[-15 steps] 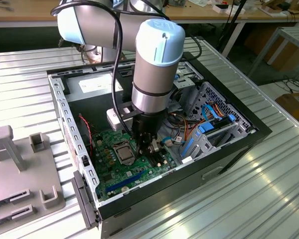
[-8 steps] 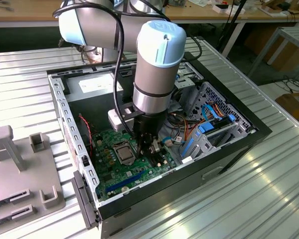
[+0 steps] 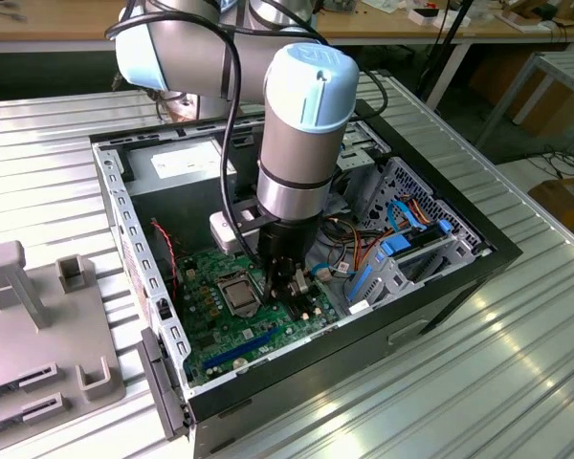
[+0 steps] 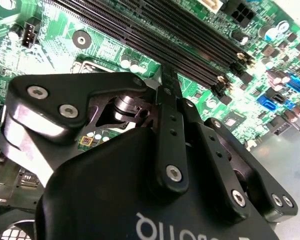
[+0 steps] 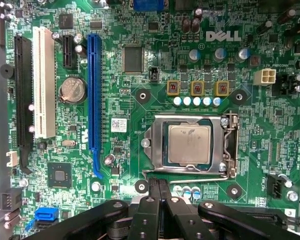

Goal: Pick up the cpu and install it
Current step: 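Install the first cpu locking lever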

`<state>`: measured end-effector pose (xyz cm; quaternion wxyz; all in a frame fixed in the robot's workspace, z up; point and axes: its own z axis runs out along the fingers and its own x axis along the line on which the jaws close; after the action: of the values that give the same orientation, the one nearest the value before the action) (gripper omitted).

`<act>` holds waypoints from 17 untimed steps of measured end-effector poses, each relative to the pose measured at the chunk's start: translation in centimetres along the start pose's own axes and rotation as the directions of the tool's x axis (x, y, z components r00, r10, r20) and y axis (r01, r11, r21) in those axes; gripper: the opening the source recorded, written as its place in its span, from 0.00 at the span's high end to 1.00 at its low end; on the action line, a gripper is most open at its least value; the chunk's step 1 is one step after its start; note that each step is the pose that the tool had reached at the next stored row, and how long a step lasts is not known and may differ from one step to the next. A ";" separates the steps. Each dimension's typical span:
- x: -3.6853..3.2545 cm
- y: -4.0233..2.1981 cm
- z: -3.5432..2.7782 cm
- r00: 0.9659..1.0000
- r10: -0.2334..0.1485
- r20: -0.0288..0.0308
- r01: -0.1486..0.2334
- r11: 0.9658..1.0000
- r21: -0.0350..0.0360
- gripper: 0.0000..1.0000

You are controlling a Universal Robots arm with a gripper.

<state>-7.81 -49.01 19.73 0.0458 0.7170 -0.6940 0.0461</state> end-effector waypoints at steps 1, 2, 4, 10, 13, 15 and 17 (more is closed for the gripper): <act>0.00 0.00 0.02 1.000 0.000 0.000 0.000 1.000 0.000 0.89; 0.00 0.00 0.03 1.000 0.000 0.000 0.000 1.000 0.000 0.89; 0.00 -0.01 0.04 1.000 0.000 0.000 0.000 1.000 0.000 0.89; 0.01 0.35 -0.15 1.000 0.000 0.000 0.000 1.000 0.000 0.89; 0.05 0.35 -0.54 1.000 0.000 0.000 0.000 1.000 0.001 0.89; 0.11 0.36 -0.96 1.000 0.000 0.000 0.000 1.000 0.000 0.89; 0.17 0.35 -1.44 1.000 0.000 0.000 0.000 1.000 0.001 0.89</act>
<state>-8.16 -49.00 21.18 0.0456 0.7170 -0.6940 0.0464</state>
